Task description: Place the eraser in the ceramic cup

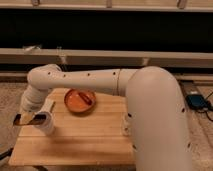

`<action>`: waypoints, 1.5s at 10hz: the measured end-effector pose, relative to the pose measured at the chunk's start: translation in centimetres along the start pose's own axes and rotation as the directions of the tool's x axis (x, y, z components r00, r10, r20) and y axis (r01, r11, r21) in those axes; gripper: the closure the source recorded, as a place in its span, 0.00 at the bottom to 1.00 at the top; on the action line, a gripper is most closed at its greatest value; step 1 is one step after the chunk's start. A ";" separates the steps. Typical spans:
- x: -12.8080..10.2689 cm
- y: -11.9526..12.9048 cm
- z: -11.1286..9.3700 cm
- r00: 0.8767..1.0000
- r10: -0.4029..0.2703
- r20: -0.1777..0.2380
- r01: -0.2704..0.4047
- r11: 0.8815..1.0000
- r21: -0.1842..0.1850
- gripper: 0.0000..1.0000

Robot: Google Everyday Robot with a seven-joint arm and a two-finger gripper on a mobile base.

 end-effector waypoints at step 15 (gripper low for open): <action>3.5 -3.8 -0.8 0.994 0.058 0.091 -0.066 0.994 0.088 0.20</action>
